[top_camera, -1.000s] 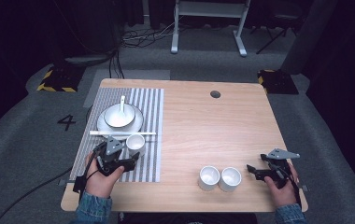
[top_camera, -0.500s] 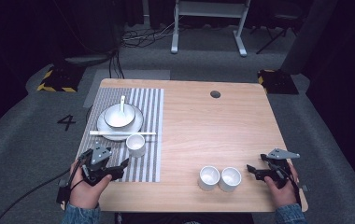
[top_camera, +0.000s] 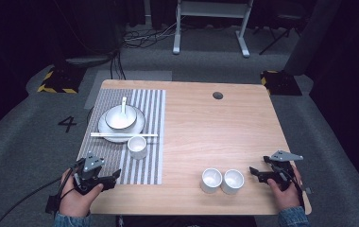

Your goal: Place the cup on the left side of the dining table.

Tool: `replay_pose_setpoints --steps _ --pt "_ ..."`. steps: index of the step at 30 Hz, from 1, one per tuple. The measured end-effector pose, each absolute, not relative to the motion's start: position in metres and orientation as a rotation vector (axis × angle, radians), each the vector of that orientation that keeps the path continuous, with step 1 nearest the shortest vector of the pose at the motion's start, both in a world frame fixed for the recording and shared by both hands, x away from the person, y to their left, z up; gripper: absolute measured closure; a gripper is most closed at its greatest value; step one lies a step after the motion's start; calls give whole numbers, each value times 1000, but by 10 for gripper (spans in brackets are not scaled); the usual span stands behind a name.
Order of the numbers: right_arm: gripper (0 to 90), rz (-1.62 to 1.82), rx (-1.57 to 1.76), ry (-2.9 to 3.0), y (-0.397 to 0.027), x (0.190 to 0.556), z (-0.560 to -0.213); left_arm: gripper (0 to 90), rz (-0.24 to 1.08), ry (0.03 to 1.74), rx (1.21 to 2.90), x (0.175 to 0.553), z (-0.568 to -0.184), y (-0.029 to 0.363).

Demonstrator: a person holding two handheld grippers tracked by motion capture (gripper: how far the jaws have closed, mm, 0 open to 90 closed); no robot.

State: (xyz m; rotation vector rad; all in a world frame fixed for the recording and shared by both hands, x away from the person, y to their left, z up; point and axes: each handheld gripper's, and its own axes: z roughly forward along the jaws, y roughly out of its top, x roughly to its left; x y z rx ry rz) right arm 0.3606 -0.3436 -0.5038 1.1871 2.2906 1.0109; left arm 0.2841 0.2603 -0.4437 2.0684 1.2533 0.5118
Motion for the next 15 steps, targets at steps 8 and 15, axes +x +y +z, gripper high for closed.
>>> replay_pose_setpoints --steps 8,15 --pt "176 1009 1186 2291 -344 361 -504 229 480 1289 2094 284 -461 275" --pt "176 1009 1186 2291 -343 361 -504 224 467 1296 2118 284 -475 275"
